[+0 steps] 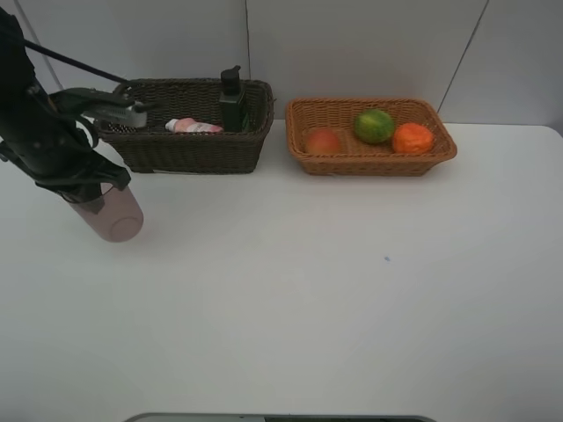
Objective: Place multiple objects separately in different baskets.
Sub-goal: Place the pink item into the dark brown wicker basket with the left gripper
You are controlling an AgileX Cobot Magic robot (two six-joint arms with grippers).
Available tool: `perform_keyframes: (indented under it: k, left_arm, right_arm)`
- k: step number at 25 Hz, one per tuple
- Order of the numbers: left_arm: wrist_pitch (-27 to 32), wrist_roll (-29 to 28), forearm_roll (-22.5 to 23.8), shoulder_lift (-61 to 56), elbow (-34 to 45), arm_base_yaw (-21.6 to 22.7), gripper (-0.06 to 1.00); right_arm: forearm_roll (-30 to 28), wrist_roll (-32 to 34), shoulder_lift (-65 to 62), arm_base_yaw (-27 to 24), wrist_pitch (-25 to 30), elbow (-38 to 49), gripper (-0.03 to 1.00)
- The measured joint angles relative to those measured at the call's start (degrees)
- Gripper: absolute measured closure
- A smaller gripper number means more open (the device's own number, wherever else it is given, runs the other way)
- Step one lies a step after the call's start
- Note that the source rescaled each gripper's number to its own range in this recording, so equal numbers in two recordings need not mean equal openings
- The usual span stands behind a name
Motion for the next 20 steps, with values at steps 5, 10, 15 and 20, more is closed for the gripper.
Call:
perform_keyframes:
  k: [5,10,15,20]
  left_arm:
    - [6.3,-4.5,0.0,-1.2,-10.3,0.0,0.94]
    - [8.9,-11.2,3.2,-1.1,-20.3,0.2,0.94]
    - [11.8,-15.9,5.8,3.9,-30.4,1.7,0.94]
    - [11.9,-16.5,6.4,11.8,-39.5,1.7,0.94]
  right_arm:
    - [0.0,0.0,0.0,0.0,0.0,0.0,0.09]
    - [0.0,0.0,0.0,0.0,0.0,0.0,0.09]
    - [0.0,0.0,0.0,0.0,0.0,0.0,0.09]
    - [0.0,0.0,0.0,0.0,0.0,0.0,0.09]
